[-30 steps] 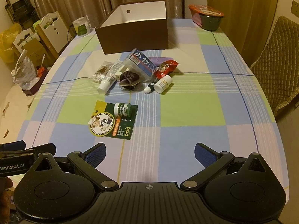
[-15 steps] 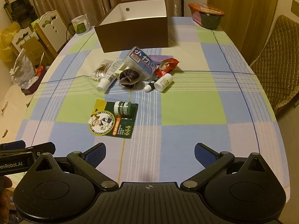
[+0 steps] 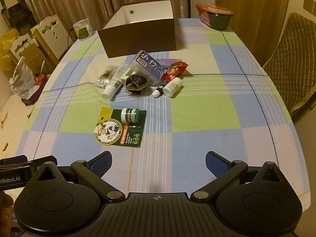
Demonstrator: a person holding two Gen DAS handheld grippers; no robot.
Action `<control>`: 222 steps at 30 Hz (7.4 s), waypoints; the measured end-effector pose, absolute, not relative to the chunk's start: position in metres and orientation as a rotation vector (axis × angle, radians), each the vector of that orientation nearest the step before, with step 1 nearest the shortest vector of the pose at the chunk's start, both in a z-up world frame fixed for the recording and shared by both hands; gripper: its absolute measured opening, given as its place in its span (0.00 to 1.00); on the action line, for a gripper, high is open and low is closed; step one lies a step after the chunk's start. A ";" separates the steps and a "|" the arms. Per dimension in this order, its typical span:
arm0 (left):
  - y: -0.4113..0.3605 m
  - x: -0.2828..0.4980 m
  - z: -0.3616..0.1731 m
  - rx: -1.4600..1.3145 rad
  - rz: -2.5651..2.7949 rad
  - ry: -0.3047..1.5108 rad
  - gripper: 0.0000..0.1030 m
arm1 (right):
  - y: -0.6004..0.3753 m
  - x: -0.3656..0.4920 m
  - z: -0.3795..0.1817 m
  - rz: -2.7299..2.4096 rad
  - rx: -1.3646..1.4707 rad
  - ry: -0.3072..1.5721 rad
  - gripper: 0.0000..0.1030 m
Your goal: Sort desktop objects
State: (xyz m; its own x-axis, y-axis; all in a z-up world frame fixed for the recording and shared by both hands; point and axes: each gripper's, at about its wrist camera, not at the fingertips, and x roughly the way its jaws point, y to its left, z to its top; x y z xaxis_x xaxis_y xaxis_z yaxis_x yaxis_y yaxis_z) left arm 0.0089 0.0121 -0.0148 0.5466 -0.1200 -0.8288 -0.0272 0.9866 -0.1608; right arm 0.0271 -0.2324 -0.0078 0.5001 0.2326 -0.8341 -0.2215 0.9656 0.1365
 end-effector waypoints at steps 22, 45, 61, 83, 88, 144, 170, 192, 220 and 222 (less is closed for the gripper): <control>0.029 -0.001 -0.010 -0.154 -0.058 0.930 0.99 | -0.224 0.011 -0.004 0.278 -0.022 0.916 1.00; -0.001 0.010 -0.017 -0.141 -0.199 0.930 0.99 | -0.254 0.016 0.019 0.319 -0.095 0.784 1.00; -0.094 0.065 -0.046 -0.028 -0.068 0.901 0.90 | -0.297 0.141 -0.021 0.627 -0.223 0.837 1.00; -0.139 0.118 -0.100 0.089 -0.101 0.959 0.73 | -0.294 0.190 -0.058 0.681 -0.276 0.900 1.00; -0.135 0.122 -0.102 0.073 -0.099 0.952 0.66 | -0.286 0.196 -0.061 0.727 -0.287 0.888 0.99; -0.094 0.123 -0.076 0.075 -0.159 0.921 0.28 | -0.242 0.211 -0.077 0.878 -0.505 0.851 0.44; -0.091 0.173 -0.015 0.130 -0.092 0.816 0.28 | -0.242 0.241 -0.004 0.812 -0.321 0.778 0.44; -0.062 0.345 0.035 0.194 -0.306 0.643 0.28 | -0.189 0.349 0.048 0.569 -0.252 0.683 0.44; -0.063 0.476 -0.032 0.131 -0.326 0.728 0.29 | -0.157 0.431 0.000 0.566 -0.251 0.758 0.44; -0.059 0.475 -0.028 0.127 -0.325 0.717 0.29 | -0.153 0.433 -0.003 0.568 -0.257 0.763 0.44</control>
State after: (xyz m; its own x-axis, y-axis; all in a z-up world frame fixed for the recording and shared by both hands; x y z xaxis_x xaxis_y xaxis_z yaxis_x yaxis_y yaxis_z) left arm 0.4746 -0.0592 -0.0283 0.7067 -0.2482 -0.6626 0.3344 0.9424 0.0037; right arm 0.4334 -0.1532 -0.0030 0.5826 0.3902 -0.7130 -0.5712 0.8206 -0.0176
